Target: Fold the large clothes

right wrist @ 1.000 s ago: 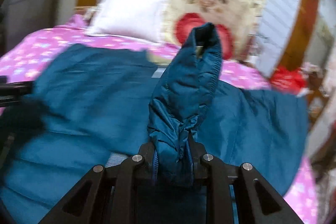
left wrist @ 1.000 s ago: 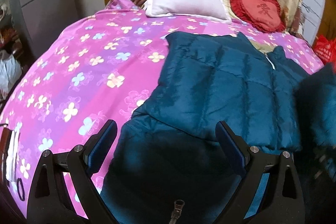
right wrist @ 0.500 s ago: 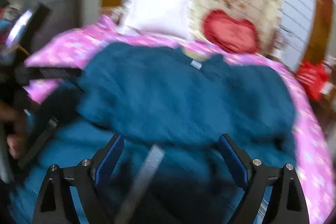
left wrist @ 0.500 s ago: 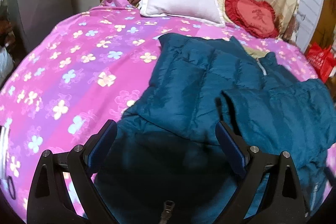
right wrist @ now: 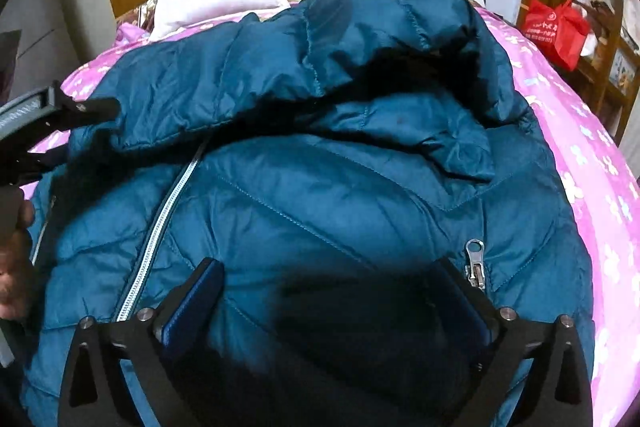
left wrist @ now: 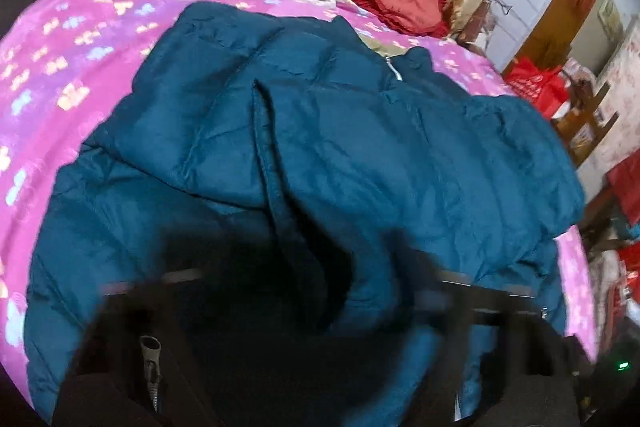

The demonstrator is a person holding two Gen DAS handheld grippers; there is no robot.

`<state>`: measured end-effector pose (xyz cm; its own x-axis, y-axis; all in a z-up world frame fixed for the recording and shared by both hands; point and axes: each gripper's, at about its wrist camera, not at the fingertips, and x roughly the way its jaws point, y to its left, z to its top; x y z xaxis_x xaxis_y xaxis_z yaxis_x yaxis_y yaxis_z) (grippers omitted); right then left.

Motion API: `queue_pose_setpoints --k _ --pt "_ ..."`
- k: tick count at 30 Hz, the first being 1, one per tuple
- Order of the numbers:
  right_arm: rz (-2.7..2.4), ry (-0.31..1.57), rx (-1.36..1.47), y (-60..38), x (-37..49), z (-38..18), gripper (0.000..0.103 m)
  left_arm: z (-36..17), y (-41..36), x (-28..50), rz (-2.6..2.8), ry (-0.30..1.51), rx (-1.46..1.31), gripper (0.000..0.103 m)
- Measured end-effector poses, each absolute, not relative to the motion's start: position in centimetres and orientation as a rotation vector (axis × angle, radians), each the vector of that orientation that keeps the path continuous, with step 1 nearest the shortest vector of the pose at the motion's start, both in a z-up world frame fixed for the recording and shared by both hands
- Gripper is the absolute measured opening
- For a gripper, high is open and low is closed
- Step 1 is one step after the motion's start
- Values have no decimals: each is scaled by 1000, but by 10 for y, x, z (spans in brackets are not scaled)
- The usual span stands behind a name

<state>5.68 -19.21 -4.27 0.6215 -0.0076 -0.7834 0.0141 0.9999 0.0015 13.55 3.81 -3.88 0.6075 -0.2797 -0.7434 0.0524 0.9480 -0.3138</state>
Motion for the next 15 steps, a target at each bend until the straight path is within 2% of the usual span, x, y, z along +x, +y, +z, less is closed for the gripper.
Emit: queue_pose_setpoints --k 1,3,11,15 --pt "-12 901 10 -192 56 -43 103 -37 38 134 -203 890 -281 16" --pt "-10 901 12 -191 58 -43 103 -31 41 130 -197 859 -287 10" --pt "-8 903 14 -192 57 -43 103 5 106 127 -81 684 -360 4" --pt "-7 907 15 -192 63 -44 103 -16 145 150 -45 721 -427 4"
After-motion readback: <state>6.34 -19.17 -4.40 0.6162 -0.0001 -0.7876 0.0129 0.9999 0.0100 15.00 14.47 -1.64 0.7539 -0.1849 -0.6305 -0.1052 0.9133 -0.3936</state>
